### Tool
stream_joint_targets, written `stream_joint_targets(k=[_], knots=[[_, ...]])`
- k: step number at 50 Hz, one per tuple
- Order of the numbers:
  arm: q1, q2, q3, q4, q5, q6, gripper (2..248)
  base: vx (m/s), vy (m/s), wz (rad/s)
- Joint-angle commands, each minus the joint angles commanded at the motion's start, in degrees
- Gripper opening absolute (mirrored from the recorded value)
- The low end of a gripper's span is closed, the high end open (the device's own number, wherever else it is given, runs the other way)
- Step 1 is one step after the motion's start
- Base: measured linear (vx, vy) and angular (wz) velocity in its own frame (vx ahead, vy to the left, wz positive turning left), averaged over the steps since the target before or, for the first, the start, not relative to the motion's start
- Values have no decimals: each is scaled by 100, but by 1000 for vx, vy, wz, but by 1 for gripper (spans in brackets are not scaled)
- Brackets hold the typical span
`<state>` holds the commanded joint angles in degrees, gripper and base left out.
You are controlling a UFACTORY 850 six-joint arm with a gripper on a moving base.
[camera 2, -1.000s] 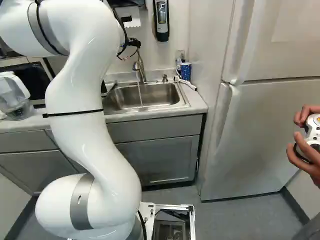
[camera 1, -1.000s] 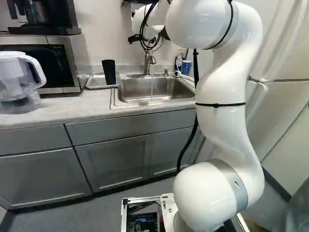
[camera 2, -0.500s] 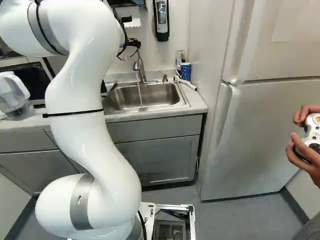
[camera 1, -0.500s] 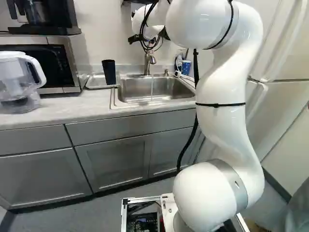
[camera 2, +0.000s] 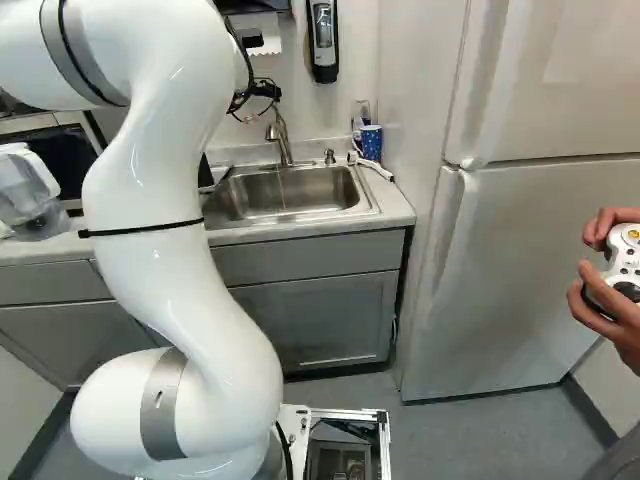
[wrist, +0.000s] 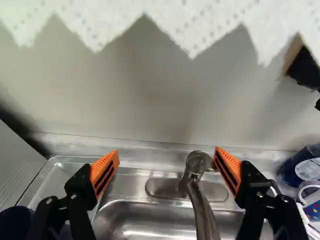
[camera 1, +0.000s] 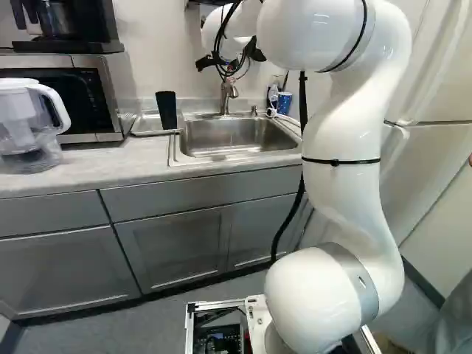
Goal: Rinse the cup and place it in the tray
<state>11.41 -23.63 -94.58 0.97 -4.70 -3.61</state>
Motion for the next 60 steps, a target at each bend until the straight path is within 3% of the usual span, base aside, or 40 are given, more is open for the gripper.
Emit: stream_joint_targets(k=[22,32,37,60], knots=[[14,149,179,0,-159,0,247,0,0,0],[26,178,214,0,169,0,247,0,0,0],[68,251,299,0,412,0,247,0,0,0],[319,733,860,0,411,0,247,0,0,0]])
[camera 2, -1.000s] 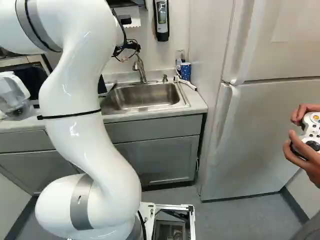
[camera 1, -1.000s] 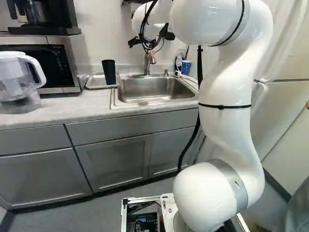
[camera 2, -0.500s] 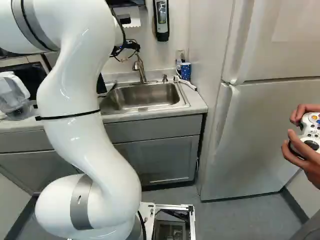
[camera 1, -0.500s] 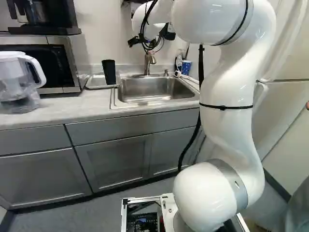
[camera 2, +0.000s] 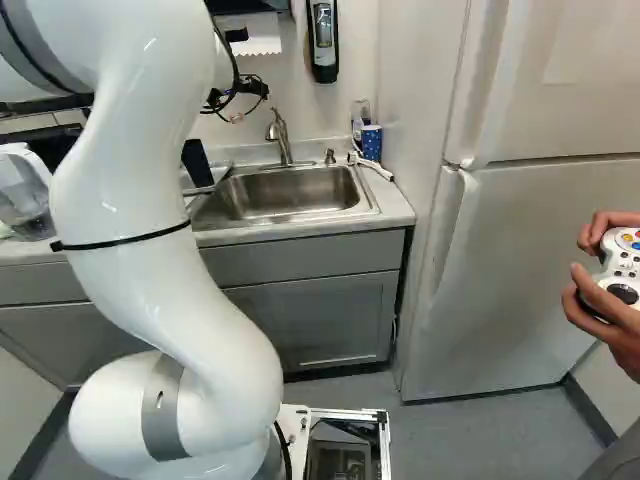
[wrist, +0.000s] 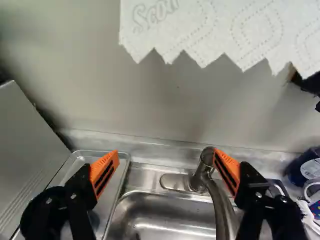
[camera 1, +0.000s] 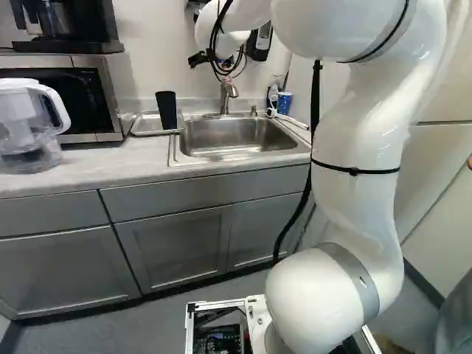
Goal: Rinse the cup and place it in the tray
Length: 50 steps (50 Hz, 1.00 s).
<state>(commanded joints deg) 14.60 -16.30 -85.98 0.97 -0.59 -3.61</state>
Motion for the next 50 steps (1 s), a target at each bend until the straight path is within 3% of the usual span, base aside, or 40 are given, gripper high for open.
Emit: stream_joint_targets(k=[15,50], knots=[[132,392,441,0,-223,0,247,0,0,0],[225,1399,1517,89,-1293,0,247,0,0,0]])
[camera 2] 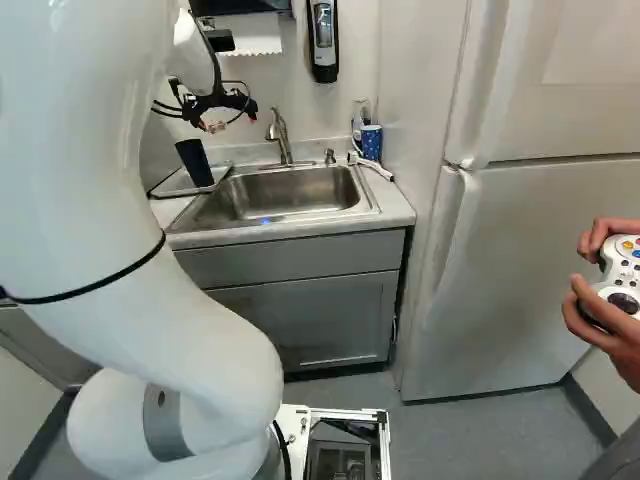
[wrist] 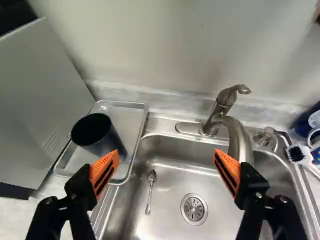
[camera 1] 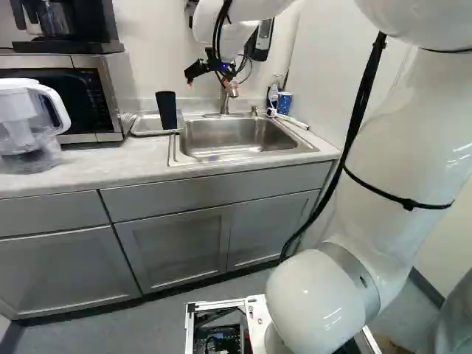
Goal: Rinse the cup and place it in the tray
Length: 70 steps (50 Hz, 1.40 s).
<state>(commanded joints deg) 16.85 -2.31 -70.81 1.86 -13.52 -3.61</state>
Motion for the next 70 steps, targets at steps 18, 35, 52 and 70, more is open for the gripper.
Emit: stream_joint_targets(k=[18,35,52,70], knots=[[-227,410,413,71,-592,0,247,0,0,0],[-518,658,655,139,-1164,0,247,0,0,0],[-836,849,837,207,-1726,0,247,0,0,0],[-842,850,838,215,-1764,0,247,0,0,0]])
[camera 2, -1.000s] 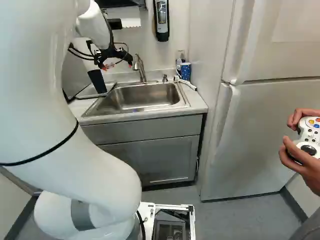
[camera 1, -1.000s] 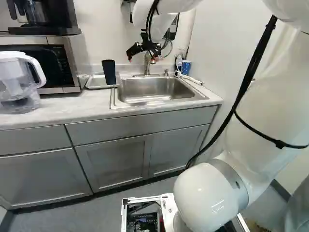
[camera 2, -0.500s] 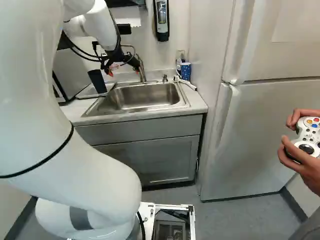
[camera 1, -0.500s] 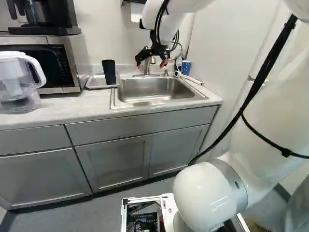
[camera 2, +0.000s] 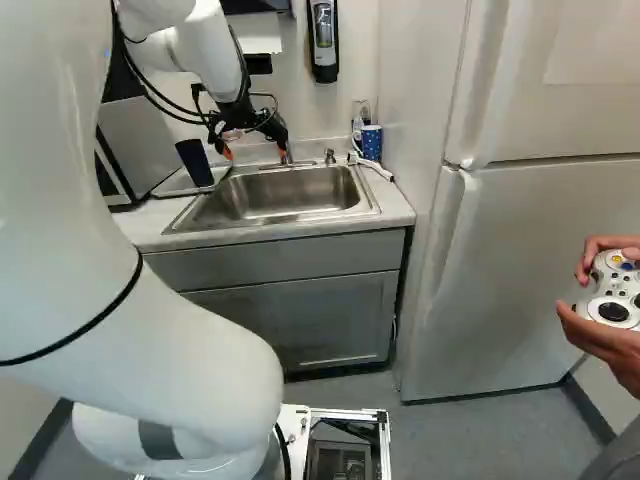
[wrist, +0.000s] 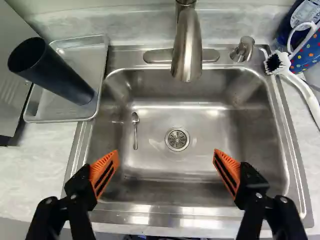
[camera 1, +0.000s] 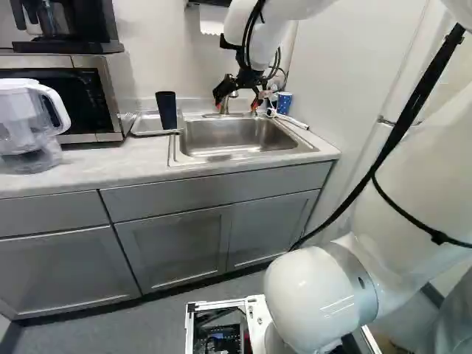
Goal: Rinse the cup and place it in the tray
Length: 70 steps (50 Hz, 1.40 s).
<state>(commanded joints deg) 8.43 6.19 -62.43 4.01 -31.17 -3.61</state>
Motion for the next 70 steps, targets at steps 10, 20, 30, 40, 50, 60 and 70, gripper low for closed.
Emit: stream_joint_targets(k=[10,20,30,40,50,60,70], knots=[[0,0,0,0,0,0,247,0,0,0],[0,0,0,0,0,0,247,0,0,0],[0,0,0,0,0,0,247,0,0,0],[0,0,0,0,0,0,247,0,0,0],[0,0,0,0,0,0,247,0,0,0],[0,0,0,0,0,0,247,-12,1,6],[0,0,0,0,0,0,247,-57,17,106]])
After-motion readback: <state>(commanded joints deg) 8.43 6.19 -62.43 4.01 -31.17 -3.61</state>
